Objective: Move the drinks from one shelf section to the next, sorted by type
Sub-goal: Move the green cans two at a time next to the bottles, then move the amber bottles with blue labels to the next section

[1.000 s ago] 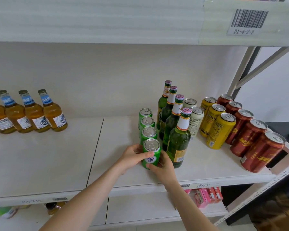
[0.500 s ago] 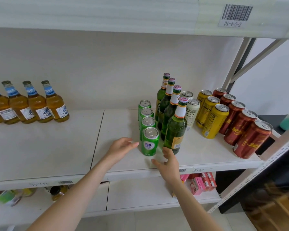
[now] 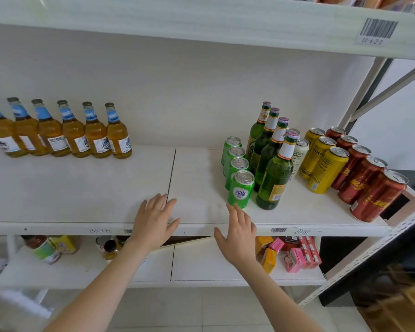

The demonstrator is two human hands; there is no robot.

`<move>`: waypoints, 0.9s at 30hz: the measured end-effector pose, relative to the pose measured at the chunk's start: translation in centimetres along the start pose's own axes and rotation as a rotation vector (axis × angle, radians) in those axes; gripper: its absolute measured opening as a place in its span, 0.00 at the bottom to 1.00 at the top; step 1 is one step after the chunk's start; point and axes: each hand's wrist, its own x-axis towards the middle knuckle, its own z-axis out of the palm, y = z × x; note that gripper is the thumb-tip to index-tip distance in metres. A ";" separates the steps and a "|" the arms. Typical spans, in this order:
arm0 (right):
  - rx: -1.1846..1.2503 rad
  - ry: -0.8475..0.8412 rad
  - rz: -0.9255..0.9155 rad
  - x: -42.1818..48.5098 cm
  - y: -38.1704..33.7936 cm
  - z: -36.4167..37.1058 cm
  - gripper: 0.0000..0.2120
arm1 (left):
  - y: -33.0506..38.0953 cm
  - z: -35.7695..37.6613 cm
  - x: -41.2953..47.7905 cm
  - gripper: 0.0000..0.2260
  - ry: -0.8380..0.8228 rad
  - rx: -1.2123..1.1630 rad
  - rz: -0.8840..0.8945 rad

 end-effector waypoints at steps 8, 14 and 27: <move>-0.105 -0.026 -0.059 -1.5 -7.5 2.1 0.32 | -6.7 -1.7 -4.2 0.26 0.046 0.044 -0.003; -0.111 -0.053 -0.074 -3.3 -14.8 4.6 0.31 | -13.7 -3.6 -8.4 0.28 0.019 0.106 0.006; -0.184 -0.099 -0.156 -0.7 -26.6 9.9 0.33 | -23.8 -5.8 -9.8 0.28 0.034 0.188 -0.012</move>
